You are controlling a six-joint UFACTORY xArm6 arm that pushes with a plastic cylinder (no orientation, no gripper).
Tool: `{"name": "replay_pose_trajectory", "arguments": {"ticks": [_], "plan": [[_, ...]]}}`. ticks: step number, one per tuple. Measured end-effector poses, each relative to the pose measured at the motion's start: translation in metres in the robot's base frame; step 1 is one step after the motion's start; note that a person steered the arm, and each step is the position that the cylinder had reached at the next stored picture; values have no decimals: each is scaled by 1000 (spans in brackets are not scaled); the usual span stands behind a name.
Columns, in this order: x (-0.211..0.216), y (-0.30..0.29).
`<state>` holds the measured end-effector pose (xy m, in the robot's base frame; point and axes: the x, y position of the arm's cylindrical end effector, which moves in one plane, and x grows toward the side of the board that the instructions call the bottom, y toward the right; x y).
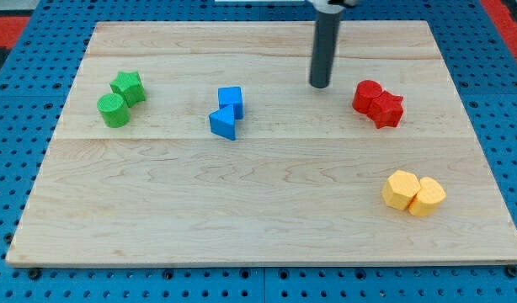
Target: Push red circle along with red star towards center right
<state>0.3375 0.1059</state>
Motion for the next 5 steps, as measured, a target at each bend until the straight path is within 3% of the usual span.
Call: {"name": "replay_pose_trajectory", "arguments": {"ticks": [1, 3, 5], "plan": [[0, 34], [52, 59], [72, 83]]}}
